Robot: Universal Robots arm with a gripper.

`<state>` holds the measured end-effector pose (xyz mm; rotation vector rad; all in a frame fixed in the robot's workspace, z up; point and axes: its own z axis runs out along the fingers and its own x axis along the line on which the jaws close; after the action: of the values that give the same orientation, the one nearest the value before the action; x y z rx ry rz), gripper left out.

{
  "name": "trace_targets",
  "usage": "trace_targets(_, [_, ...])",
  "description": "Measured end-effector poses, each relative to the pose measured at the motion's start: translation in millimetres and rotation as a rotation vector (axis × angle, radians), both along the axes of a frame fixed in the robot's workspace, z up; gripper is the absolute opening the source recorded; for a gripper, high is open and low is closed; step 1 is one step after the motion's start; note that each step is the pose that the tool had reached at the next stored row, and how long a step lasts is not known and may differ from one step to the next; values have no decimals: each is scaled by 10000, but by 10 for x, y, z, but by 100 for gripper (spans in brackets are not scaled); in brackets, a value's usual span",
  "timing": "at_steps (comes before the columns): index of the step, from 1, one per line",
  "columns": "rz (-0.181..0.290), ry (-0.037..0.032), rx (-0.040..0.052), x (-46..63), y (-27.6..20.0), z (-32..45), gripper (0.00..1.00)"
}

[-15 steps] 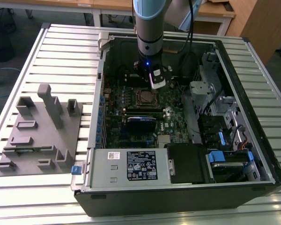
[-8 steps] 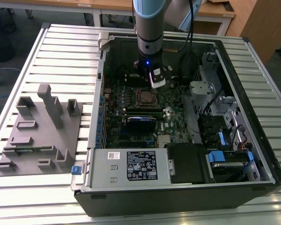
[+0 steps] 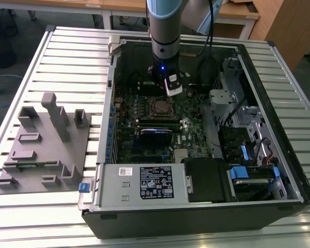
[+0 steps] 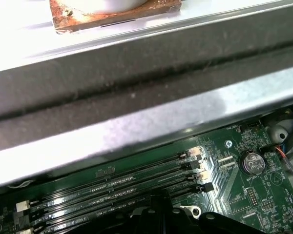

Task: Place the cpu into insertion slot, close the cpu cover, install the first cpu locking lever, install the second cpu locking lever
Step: 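Install the first cpu locking lever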

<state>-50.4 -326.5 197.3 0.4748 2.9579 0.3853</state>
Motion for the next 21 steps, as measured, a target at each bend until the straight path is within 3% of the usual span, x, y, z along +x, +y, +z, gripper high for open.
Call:
trace_targets(7, [-21, -46, 3, -24, 1, -4, 10])
trace_targets(15, [-21, -293, 2, -41, 0, -24, 10])
trace_targets(21, [-21, -348, 2, -67, -3, -27, 10])
